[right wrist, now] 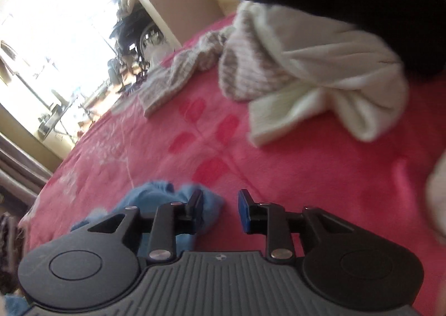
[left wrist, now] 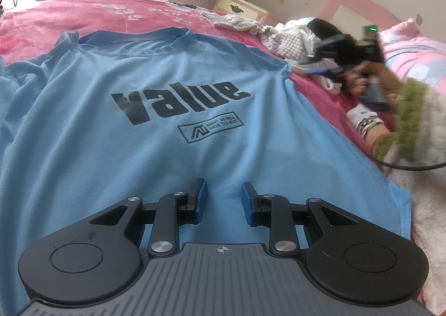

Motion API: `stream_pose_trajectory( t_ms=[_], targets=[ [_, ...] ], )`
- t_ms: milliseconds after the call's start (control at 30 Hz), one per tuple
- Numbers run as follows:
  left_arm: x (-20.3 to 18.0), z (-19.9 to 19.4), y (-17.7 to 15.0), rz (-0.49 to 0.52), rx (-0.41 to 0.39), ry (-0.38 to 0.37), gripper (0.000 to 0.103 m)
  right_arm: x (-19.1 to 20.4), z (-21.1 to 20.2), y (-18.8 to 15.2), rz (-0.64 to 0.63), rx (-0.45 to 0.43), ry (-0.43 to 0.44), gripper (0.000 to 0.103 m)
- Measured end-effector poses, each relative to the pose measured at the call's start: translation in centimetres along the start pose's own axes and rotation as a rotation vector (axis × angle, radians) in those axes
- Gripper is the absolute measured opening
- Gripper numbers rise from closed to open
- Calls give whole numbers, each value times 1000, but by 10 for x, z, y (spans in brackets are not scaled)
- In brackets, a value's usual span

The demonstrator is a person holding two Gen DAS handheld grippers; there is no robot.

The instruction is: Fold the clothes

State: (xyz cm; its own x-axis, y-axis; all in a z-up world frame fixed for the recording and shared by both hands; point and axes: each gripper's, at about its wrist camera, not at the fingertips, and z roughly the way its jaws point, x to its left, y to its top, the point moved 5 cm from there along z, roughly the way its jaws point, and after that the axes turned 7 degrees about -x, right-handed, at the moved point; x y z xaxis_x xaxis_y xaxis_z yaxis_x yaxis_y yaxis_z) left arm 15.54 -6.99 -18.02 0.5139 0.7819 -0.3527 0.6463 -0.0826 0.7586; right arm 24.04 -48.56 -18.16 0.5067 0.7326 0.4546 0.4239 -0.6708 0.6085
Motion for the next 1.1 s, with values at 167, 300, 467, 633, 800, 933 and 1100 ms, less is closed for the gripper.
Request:
stream_pose_trajectory(
  t_ms=[167, 300, 467, 633, 800, 933, 1100],
  targets=[
    [1, -2, 2, -7, -5, 11, 27, -21, -69, -40, -214, 249, -11, 31],
    [2, -4, 4, -9, -8, 24, 27, -40, -116, -93, -392, 433, -27, 31],
    [1, -6, 3, 15, -10, 45, 27, -50, -130, -130, -504, 525, -32, 32],
    [0, -6, 2, 37, -12, 65, 27, -36, -120, -139, -585, 584, -7, 29],
    [1, -7, 2, 42, -11, 71, 27, -23, -126, -150, -830, 642, -90, 2],
    [0, -6, 2, 46, -7, 74, 27, -26, -132, -162, -1010, 700, -209, 1],
    [0, -8, 3, 46, -4, 74, 27, -18, -139, -163, -1116, 643, -294, 8]
  ],
)
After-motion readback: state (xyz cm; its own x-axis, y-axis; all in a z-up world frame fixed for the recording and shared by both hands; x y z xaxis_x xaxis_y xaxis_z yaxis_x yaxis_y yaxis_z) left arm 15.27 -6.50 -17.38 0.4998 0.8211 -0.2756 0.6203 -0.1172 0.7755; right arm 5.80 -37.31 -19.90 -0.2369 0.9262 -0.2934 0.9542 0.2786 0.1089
